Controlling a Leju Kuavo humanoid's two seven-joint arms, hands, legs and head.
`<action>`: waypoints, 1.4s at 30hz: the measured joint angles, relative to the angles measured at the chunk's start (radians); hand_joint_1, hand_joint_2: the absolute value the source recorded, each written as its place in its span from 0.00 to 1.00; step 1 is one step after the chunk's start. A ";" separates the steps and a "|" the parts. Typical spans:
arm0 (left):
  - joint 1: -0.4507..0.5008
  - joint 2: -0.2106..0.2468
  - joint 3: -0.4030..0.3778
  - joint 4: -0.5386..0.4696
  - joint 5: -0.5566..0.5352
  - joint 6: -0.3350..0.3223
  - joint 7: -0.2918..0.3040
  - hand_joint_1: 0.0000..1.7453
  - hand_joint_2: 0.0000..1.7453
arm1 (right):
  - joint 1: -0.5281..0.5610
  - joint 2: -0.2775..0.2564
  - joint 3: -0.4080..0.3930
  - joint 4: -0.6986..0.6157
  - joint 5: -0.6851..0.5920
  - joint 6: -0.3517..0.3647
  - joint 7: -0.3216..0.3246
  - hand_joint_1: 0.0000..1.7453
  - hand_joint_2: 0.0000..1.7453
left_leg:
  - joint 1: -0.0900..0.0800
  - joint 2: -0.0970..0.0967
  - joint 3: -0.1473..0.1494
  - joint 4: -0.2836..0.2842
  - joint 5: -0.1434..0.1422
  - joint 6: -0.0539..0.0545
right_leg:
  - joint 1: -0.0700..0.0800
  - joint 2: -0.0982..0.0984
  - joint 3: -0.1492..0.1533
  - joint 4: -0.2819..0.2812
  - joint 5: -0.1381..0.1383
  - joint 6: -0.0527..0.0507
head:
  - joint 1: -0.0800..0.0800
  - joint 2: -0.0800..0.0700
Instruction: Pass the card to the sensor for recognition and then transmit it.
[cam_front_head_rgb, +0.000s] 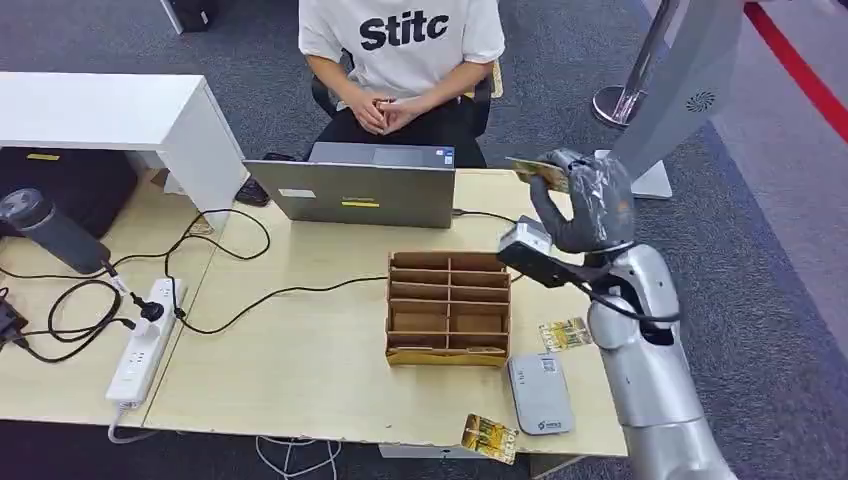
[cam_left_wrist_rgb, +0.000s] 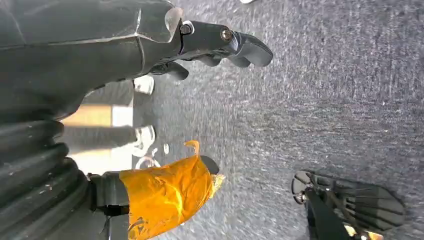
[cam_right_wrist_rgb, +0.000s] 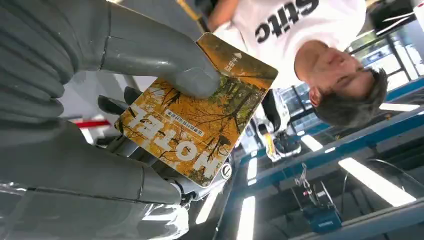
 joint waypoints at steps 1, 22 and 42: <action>0.001 0.000 0.008 0.000 0.008 0.000 -0.005 0.00 1.00 | 0.039 -0.014 -0.013 -0.026 -0.037 0.008 -0.020 1.00 1.00 | 0.000 0.000 0.000 0.000 0.000 0.000 | 0.000 0.000 0.000 0.000 0.000 0.000 | 0.000 0.000; 0.007 0.000 0.091 0.000 0.057 0.034 -0.003 0.00 1.00 | 0.573 -0.202 -0.230 -0.344 -0.323 0.276 -0.203 1.00 1.00 | 0.000 0.003 0.001 0.000 -0.003 0.002 | 0.000 0.002 0.001 -0.001 -0.002 0.002 | 0.000 0.000; 0.003 0.000 0.088 0.000 -0.006 0.017 -0.024 0.00 1.00 | 0.539 -0.284 0.045 -0.173 -0.268 0.286 -0.146 1.00 1.00 | 0.000 0.003 0.001 0.000 -0.003 0.003 | 0.000 0.002 0.001 0.000 -0.002 0.002 | 0.000 0.000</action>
